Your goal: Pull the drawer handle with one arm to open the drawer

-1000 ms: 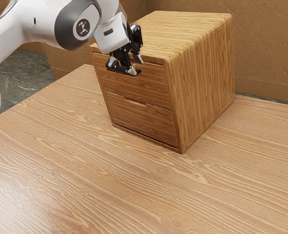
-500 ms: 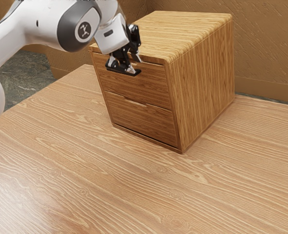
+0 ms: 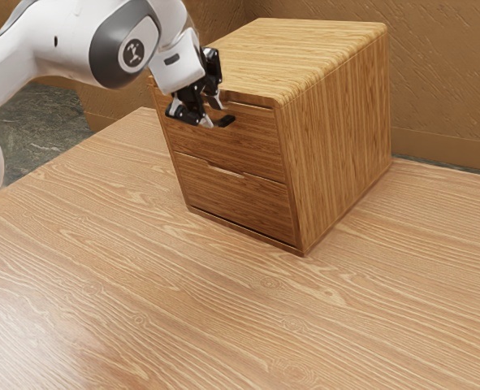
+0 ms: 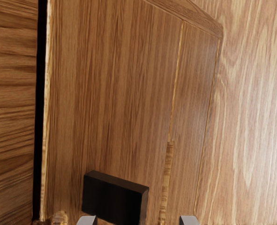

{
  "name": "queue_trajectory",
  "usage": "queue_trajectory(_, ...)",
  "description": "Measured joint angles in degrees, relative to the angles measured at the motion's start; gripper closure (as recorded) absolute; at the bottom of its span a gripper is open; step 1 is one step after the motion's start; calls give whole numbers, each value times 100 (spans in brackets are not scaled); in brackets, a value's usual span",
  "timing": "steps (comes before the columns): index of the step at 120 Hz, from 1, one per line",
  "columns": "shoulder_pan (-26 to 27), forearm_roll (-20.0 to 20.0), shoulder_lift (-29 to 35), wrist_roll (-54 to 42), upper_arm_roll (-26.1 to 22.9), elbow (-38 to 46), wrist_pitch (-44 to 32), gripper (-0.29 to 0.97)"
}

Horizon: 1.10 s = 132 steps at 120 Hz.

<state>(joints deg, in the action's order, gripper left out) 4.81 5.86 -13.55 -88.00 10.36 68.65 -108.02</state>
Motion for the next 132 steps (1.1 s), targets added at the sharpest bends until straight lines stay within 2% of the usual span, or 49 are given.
queue_trajectory(36,6,-2,-9,30,10,-57,57,52)
queue_trajectory(105,-285,-14,-169,79,10,-3,-359,52)
queue_trajectory(132,-228,180,-138,-81,-10,53,-202,52)
